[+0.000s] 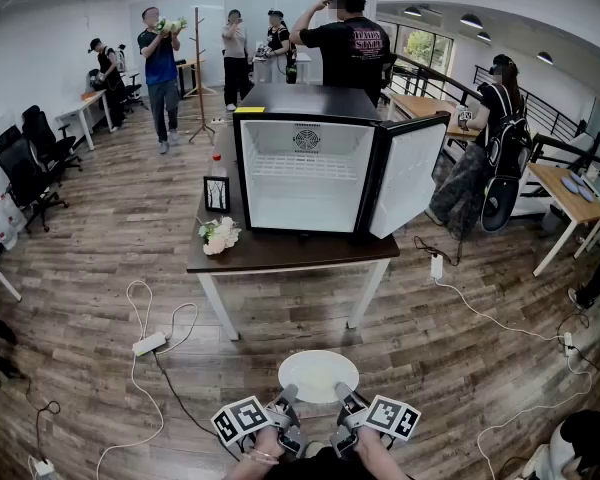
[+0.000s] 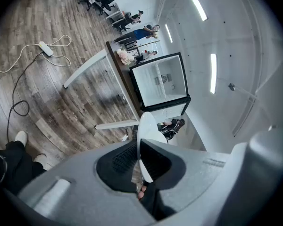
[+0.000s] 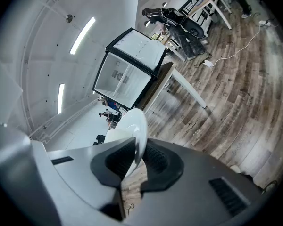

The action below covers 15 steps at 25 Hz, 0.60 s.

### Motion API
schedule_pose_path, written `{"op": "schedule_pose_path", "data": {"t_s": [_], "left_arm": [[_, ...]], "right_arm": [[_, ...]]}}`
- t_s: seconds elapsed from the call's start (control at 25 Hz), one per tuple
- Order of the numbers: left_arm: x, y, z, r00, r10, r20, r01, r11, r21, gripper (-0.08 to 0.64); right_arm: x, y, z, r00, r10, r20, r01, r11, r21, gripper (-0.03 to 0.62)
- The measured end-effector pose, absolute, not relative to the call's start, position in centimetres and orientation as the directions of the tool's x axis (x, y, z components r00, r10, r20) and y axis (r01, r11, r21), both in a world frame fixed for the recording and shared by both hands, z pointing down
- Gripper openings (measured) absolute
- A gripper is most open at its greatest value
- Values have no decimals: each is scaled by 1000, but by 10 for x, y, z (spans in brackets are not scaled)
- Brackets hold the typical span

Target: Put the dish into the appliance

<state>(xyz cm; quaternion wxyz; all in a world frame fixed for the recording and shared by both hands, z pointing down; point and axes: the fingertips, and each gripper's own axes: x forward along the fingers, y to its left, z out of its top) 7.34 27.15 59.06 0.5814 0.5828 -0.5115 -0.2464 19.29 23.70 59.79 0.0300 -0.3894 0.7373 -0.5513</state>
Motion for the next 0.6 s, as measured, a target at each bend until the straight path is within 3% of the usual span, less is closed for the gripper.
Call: {"op": "schedule_pose_path", "data": {"t_s": [0.6], "left_arm": [[55, 277, 597, 363, -876, 317, -310, 208, 928, 25]], "right_arm": [[175, 244, 603, -681, -612, 401, -559, 82, -825, 55]]}}
